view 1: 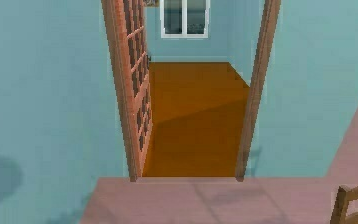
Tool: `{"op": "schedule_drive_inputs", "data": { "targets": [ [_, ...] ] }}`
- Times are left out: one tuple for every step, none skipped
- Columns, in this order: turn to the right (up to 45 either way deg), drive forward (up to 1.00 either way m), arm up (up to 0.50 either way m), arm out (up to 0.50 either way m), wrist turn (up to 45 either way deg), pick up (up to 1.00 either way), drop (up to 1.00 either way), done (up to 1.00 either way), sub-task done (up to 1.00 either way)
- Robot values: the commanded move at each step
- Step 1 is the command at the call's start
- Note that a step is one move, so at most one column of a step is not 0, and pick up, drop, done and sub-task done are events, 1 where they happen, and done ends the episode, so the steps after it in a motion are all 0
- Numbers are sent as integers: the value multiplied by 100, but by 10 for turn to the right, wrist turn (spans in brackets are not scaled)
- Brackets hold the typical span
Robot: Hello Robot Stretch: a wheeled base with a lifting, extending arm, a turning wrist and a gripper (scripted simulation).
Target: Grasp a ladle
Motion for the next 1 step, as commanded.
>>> {"op": "schedule_drive_inputs", "data": {
  "targets": [
    [0,0,0,0,0,0,0,100,0]
  ]
}}
